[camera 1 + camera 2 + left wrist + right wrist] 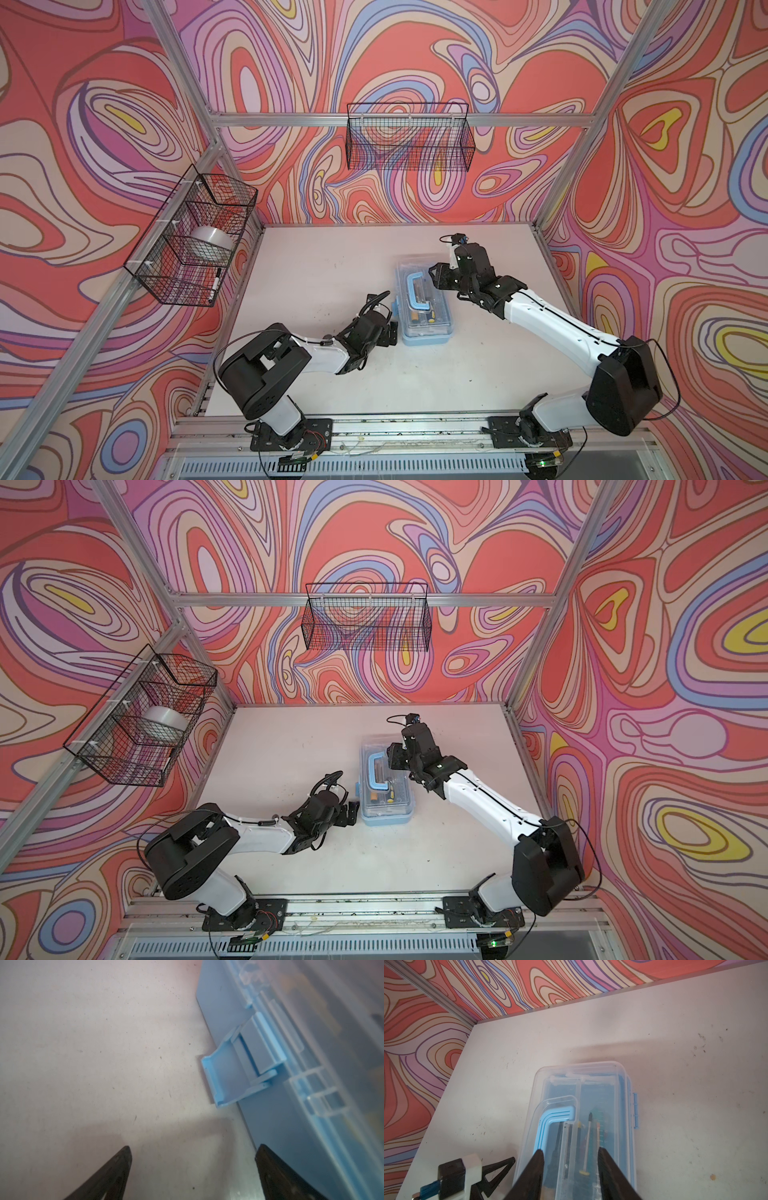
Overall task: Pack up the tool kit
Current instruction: 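Move the left gripper to the blue latch while the right holds the lid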
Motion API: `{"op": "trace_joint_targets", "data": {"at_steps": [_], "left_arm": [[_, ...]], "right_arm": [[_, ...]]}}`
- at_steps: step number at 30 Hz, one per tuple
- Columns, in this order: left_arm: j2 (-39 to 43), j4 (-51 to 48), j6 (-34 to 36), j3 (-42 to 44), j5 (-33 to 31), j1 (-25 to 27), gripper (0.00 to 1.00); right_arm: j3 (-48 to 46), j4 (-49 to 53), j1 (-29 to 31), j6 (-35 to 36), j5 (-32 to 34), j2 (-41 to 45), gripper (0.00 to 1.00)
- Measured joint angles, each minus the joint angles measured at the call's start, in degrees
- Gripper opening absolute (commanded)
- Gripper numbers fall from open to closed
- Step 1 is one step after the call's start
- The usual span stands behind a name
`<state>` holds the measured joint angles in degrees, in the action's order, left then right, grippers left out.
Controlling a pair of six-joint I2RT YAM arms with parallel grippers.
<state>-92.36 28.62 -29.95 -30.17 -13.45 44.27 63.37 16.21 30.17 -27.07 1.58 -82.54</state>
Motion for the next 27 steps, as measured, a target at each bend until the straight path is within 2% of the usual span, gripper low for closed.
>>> {"op": "trace_joint_targets", "data": {"at_steps": [12,27], "left_arm": [[-6.71,2.86,0.63,-3.63,-4.46,0.28,0.93],[-9.79,7.56,-0.28,-4.09,-9.2,0.7,0.94]], "right_arm": [[0.0,-0.42,-1.14,0.02,-1.49,-0.92,0.43],[0.04,-0.61,-1.38,0.02,-2.73,-2.82,0.43]]}}
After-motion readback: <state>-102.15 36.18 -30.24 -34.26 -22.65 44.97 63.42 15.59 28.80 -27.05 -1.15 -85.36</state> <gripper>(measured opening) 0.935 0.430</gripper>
